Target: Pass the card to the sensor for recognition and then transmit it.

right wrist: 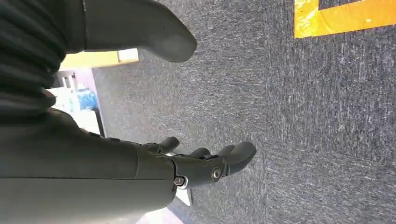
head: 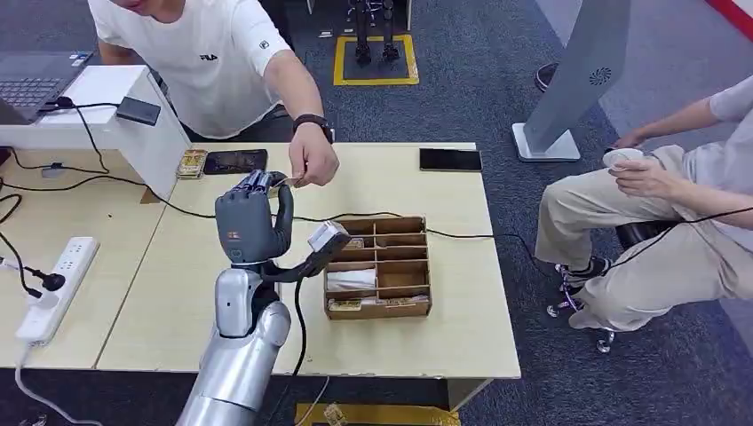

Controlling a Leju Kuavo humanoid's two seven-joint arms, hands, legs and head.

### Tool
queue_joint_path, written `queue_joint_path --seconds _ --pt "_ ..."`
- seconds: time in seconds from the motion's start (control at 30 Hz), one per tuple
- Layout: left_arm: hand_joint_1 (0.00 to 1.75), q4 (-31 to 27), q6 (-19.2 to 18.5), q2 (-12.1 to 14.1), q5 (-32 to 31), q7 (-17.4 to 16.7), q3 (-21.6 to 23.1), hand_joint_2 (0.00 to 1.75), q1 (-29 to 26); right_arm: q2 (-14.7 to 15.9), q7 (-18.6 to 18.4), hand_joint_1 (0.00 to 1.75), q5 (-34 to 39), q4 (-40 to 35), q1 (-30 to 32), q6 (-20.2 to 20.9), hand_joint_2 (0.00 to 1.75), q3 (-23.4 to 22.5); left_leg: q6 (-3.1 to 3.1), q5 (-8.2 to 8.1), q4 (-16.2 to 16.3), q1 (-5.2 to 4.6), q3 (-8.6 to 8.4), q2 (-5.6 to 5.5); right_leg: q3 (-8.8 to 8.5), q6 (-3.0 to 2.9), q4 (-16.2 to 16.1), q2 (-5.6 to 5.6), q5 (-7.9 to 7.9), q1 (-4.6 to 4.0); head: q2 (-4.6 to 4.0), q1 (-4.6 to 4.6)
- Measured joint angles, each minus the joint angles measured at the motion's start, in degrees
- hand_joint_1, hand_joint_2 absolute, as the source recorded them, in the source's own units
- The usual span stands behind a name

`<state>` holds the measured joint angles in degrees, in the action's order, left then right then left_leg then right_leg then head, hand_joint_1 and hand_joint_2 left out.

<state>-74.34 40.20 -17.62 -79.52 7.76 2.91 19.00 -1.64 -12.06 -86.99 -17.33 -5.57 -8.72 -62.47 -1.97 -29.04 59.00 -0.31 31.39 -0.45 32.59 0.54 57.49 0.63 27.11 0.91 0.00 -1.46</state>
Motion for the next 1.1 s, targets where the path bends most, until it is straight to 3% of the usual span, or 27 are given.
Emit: queue_joint_path --seconds 0.27,0.37,0.5,1.1 --pt "1.75 -0.02 0.02 0.00 0.90 0.77 0.00 1.75 -0.01 0.00 0.00 0.00 0.09 0.00 0.02 -0.07 1.75 0.04 0.00 0.00 0.00 0.01 0.01 -0.01 0.00 0.00 0.00 0.00 0.00 0.00 0.00 0.00" --pt "1.75 -0.66 0.02 -0.15 2.63 3.65 -0.26 1.75 -0.09 0.00 0.11 0.00 0.26 0.00 0.13 -0.09 1.75 0.04 0.00 0.00 0.00 0.01 0.03 -0.02 0.00 0.00 0.00 -0.01 0.00 0.00 0.00 0.00" --pt "1.75 -2.16 0.02 -0.17 3.58 4.74 -1.53 1.75 -0.43 0.00 0.35 0.00 1.09 0.00 0.63 -0.13 1.75 0.04 0.00 0.00 0.00 0.01 0.04 -0.03 0.00 0.00 0.00 -0.02 0.00 0.00 0.00 0.00" --pt "1.75 -8.04 0.02 0.26 2.09 6.99 -14.62 1.75 -3.45 0.24 1.66 0.00 2.16 -0.11 2.72 -0.24 1.75 -0.46 0.00 0.00 -0.01 0.02 0.07 -0.05 0.00 0.00 0.01 -0.04 0.00 0.00 0.00 0.00"
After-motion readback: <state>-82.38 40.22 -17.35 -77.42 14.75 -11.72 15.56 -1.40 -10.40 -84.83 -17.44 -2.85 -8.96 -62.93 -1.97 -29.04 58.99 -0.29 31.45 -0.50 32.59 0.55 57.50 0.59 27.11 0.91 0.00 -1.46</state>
